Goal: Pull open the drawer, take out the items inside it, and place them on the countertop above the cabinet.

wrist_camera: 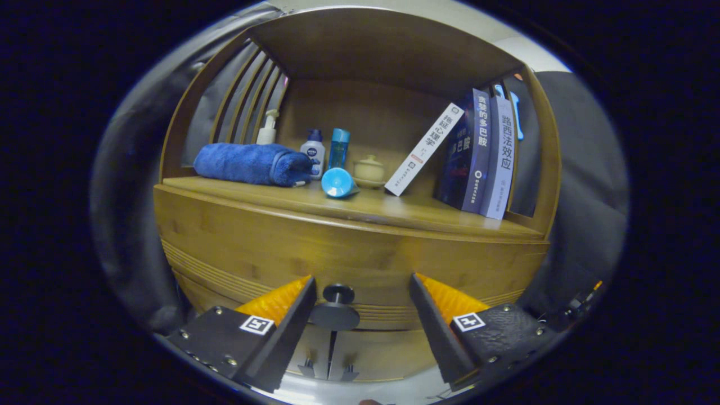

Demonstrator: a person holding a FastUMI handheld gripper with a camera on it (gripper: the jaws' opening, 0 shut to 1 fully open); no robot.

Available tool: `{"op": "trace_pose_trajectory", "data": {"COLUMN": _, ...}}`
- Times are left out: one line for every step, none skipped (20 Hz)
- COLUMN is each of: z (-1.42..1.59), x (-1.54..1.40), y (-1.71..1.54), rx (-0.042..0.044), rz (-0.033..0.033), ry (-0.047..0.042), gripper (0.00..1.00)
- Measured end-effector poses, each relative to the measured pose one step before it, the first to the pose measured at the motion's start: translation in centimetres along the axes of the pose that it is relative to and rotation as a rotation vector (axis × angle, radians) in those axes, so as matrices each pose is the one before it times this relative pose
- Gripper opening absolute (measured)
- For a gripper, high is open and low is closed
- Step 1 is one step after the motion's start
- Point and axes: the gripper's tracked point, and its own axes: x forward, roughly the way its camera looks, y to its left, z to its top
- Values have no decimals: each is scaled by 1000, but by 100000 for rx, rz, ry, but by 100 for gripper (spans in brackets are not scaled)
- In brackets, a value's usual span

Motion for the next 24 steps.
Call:
{"op": "trace_pose_trajectory", "data": {"z": 211, "x": -707, "y": 256, "rx": -1228, "rz": 565, "ry": -1569, "gripper": 100}}
{"op": "trace_pose_trajectory", "data": {"z": 216, "x": -1000, "y": 230, "rx": -1249, "rz": 1048, "ry": -1540, "gripper": 100}}
{"op": "trace_pose_trajectory", "data": {"z": 292, "x": -1111, "y": 163, "rx": -1175, "rz": 1331, "ry": -1810, "gripper": 100}}
{"op": "trace_pose_trajectory", "data": {"z": 354, "x": -1159, "y": 132, "rx": -990, "rz": 1208, "ry": -1817, "gripper": 100}}
{"op": "trace_pose_trajectory", "data": {"z": 567, "x": -1281, "y": -68, "rx": -349, "rz": 996, "ry": -2522, "gripper": 100}}
{"op": "trace_pose_trajectory", "data": {"z": 815, "x": -1438, "y": -5, "rx": 253, "rz": 1062, "ry": -2501, "gripper": 99}}
{"op": "trace_pose_trajectory", "data": {"z": 838, "x": -1410, "y": -251, "rx": 414, "rz": 620, "ry": -2529, "gripper": 98}}
{"op": "trace_pose_trajectory", "data": {"z": 1019, "x": -1279, "y": -403, "rx": 572, "rz": 366, "ry": -2492, "gripper": 98}}
{"op": "trace_pose_trajectory", "data": {"z": 1113, "x": -1130, "y": -522, "rx": 575, "rz": 52, "ry": -2342, "gripper": 97}}
{"op": "trace_pose_trajectory", "data": {"z": 1338, "x": -1168, "y": -692, "rx": 939, "rz": -262, "ry": -2549, "gripper": 97}}
{"op": "trace_pose_trajectory", "data": {"z": 1510, "x": -1083, "y": -569, "rx": 1586, "rz": 231, "ry": -3183, "gripper": 97}}
{"op": "trace_pose_trajectory", "data": {"z": 1713, "x": -959, "y": -506, "rx": 1563, "rz": 886, "ry": -3328, "gripper": 97}}
{"op": "trace_pose_trajectory", "data": {"z": 1568, "x": -798, "y": -634, "rx": 908, "rz": 858, "ry": -2826, "gripper": 97}}
{"op": "trace_pose_trajectory", "data": {"z": 1469, "x": -726, "y": -774, "rx": 301, "rz": -16, "ry": -2008, "gripper": 97}}
{"op": "trace_pose_trajectory", "data": {"z": 1218, "x": -689, "y": -941, "rx": 193, "rz": -621, "ry": -1530, "gripper": 97}}
{"op": "trace_pose_trajectory", "data": {"z": 1387, "x": -678, "y": -870, "rx": 725, "rz": -805, "ry": -1484, "gripper": 97}}
{"op": "trace_pose_trajectory", "data": {"z": 1373, "x": -746, "y": -756, "rx": 1564, "rz": -1135, "ry": -1516, "gripper": 97}}
{"op": "trace_pose_trajectory", "data": {"z": 1403, "x": -826, "y": -782, "rx": 2144, "rz": -1292, "ry": -1547, "gripper": 97}}
{"op": "trace_pose_trajectory", "data": {"z": 1256, "x": -821, "y": -684, "rx": 2061, "rz": -1273, "ry": -1743, "gripper": 97}}
{"op": "trace_pose_trajectory", "data": {"z": 1093, "x": -646, "y": -710, "rx": 1411, "rz": -1171, "ry": -1491, "gripper": 97}}
{"op": "trace_pose_trajectory", "data": {"z": 787, "x": -704, "y": -603, "rx": 200, "rz": -932, "ry": -748, "gripper": 97}}
{"op": "trace_pose_trajectory", "data": {"z": 569, "x": -900, "y": -1013, "rx": -1128, "rz": -1630, "ry": -236, "gripper": 97}}
{"op": "trace_pose_trajectory", "data": {"z": 269, "x": -621, "y": -591, "rx": -1310, "rz": -1101, "ry": -254, "gripper": 97}}
{"op": "trace_pose_trajectory", "data": {"z": 284, "x": -763, "y": -719, "rx": -1647, "rz": -1224, "ry": -6, "gripper": 97}}
